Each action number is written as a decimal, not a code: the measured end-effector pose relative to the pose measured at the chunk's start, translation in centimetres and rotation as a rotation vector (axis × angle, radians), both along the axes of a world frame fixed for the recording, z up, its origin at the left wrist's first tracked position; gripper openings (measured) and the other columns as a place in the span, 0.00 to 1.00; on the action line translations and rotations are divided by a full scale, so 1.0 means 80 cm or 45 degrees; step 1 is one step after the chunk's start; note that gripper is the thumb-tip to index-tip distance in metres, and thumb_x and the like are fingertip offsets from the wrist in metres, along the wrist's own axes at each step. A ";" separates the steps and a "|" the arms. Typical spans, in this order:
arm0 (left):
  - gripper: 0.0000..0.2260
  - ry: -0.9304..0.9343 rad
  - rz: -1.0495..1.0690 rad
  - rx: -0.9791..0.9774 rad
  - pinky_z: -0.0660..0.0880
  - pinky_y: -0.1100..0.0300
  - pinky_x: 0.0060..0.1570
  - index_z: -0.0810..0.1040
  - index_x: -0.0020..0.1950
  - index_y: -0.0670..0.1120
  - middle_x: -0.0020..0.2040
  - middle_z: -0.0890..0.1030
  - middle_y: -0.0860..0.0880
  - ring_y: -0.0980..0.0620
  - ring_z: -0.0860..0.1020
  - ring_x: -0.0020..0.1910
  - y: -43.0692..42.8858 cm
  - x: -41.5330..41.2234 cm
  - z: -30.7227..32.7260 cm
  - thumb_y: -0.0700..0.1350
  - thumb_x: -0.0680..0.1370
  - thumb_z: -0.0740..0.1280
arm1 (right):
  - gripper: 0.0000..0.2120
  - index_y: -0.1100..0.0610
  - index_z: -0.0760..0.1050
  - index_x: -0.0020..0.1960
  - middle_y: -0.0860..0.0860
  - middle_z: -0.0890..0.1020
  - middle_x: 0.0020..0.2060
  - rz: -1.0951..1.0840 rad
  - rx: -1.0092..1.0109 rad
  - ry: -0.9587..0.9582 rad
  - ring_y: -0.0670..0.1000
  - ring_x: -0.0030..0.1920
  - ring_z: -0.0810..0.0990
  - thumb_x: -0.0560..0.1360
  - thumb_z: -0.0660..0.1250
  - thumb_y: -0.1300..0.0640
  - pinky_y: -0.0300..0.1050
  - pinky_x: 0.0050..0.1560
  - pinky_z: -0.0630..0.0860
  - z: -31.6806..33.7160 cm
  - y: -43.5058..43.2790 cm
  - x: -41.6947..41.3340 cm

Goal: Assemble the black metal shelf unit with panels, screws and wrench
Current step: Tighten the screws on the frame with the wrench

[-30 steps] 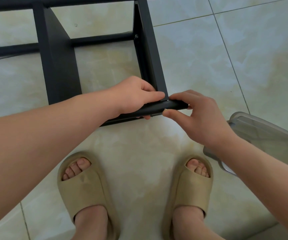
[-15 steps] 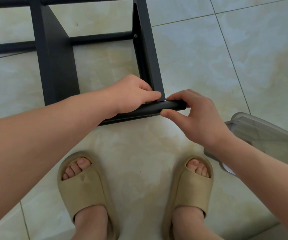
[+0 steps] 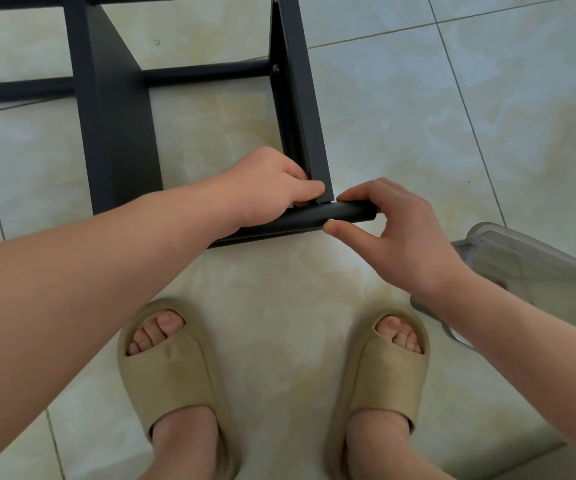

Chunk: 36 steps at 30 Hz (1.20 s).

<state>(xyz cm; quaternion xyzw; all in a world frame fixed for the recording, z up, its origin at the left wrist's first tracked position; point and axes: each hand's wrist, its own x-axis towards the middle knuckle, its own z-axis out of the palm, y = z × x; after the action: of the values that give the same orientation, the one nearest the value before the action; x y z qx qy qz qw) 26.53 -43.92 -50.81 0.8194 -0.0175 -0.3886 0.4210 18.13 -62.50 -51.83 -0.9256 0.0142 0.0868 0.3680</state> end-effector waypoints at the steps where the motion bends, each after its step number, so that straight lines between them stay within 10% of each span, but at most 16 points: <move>1: 0.16 0.003 0.002 -0.003 0.64 0.58 0.37 0.83 0.46 0.39 0.36 0.71 0.44 0.50 0.68 0.35 0.000 0.001 0.000 0.52 0.79 0.69 | 0.13 0.54 0.81 0.54 0.45 0.80 0.46 0.003 0.005 -0.005 0.39 0.49 0.76 0.74 0.75 0.48 0.30 0.50 0.70 0.000 -0.001 0.001; 16: 0.22 -0.049 -0.034 0.016 0.63 0.57 0.38 0.78 0.48 0.31 0.35 0.69 0.44 0.49 0.66 0.34 -0.002 -0.002 -0.010 0.53 0.79 0.67 | 0.04 0.61 0.79 0.46 0.52 0.79 0.52 0.094 0.050 -0.367 0.57 0.49 0.80 0.76 0.71 0.59 0.57 0.45 0.78 -0.013 0.015 -0.019; 36: 0.16 -0.091 -0.023 -0.009 0.66 0.58 0.37 0.80 0.43 0.38 0.34 0.72 0.44 0.50 0.69 0.33 0.002 -0.009 -0.012 0.51 0.79 0.68 | 0.08 0.60 0.75 0.47 0.52 0.74 0.50 0.128 0.007 -0.353 0.58 0.49 0.76 0.76 0.68 0.54 0.58 0.45 0.78 -0.018 0.023 -0.020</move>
<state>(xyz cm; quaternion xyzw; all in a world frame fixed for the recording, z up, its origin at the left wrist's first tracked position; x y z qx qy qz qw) 25.85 -43.78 -51.79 0.8310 -0.0413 -0.3629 0.4197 16.54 -60.62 -53.24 -0.9273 -0.0835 -0.0234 0.3641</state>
